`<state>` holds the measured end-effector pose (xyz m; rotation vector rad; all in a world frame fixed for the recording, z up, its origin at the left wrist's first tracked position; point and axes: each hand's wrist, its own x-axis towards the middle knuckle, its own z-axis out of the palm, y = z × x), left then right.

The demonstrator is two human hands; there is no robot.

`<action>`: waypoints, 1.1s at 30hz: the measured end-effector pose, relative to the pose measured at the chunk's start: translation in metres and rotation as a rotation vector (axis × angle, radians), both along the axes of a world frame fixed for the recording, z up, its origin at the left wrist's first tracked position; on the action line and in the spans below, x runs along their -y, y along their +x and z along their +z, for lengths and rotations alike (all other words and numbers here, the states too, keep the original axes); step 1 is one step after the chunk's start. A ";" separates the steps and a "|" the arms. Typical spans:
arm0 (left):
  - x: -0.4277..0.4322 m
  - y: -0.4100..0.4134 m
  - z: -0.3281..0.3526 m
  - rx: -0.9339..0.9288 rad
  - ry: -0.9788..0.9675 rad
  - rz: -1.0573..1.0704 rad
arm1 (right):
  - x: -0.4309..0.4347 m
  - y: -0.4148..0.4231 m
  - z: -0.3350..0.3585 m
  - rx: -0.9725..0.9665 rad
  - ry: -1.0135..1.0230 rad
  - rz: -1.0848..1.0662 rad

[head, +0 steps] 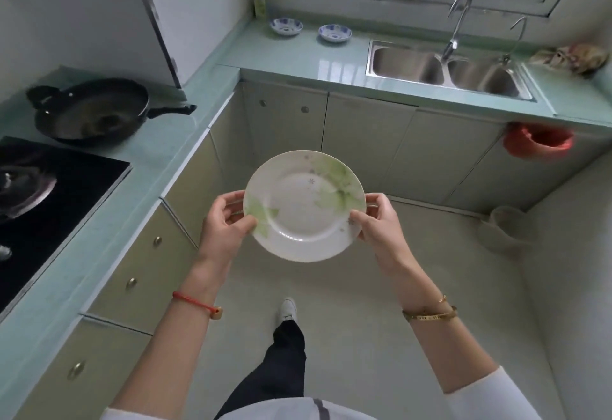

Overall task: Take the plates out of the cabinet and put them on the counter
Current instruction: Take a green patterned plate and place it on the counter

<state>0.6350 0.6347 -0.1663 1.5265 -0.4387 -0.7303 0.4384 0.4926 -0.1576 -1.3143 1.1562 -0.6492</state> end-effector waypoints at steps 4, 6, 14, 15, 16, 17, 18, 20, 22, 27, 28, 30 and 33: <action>0.083 0.049 0.010 0.014 -0.002 -0.008 | 0.079 0.048 0.005 -0.008 -0.002 -0.014; 0.126 0.077 0.018 0.018 0.011 -0.032 | 0.117 0.073 0.010 -0.010 -0.006 -0.029; 0.282 0.169 0.032 0.056 0.034 -0.081 | 0.260 0.161 0.020 -0.033 0.009 -0.102; 0.302 0.181 0.030 0.056 0.036 -0.078 | 0.280 0.173 0.018 -0.038 0.006 -0.102; 0.319 0.190 0.029 0.056 0.038 -0.075 | 0.298 0.183 0.017 -0.044 0.001 -0.099; 0.335 0.199 0.028 0.056 0.039 -0.074 | 0.316 0.192 0.016 -0.048 -0.004 -0.095; 0.353 0.210 0.025 0.057 0.039 -0.069 | 0.336 0.203 0.014 -0.050 -0.009 -0.089; 0.390 0.231 0.019 0.051 0.042 -0.053 | 0.378 0.225 0.011 -0.062 -0.024 -0.063; 0.428 0.252 0.012 0.047 0.047 -0.028 | 0.422 0.248 0.008 -0.072 -0.033 -0.030; 0.521 0.308 0.003 0.027 0.078 0.087 | 0.534 0.317 0.006 -0.076 -0.001 0.090; 0.539 0.320 0.002 0.018 0.083 0.108 | 0.556 0.332 0.006 -0.073 0.016 0.118; 0.573 0.345 -0.001 0.014 0.086 0.150 | 0.598 0.365 0.005 -0.091 0.028 0.161; 0.617 0.385 -0.007 0.010 0.126 0.205 | 0.649 0.416 0.001 -0.141 0.028 0.200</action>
